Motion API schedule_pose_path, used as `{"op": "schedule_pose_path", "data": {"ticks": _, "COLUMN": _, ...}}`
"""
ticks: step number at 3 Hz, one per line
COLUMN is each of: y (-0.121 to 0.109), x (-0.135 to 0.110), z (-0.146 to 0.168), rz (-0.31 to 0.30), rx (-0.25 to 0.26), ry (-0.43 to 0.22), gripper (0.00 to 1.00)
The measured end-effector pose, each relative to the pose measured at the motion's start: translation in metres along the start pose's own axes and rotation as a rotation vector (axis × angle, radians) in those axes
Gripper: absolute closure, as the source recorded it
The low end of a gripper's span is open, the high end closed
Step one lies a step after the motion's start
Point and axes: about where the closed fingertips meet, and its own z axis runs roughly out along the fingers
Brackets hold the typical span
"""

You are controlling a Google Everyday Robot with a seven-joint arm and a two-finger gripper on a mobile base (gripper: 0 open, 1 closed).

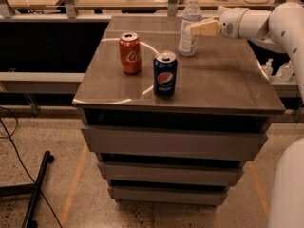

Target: Knock blue plastic bottle over

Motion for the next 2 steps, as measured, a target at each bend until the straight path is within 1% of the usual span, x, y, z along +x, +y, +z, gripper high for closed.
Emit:
{"op": "schedule_pose_path", "data": {"ticks": 1, "y": 0.0018, "x": 0.0002, "z": 0.0114, "rz": -0.021, "rx": -0.016, "ry": -0.002, "gripper": 0.16}}
{"op": "schedule_pose_path", "data": {"ticks": 2, "y": 0.0019, "x": 0.0024, "z": 0.0168, "rz": -0.028, "rx": -0.021, "ry": 0.000, "gripper": 0.39}}
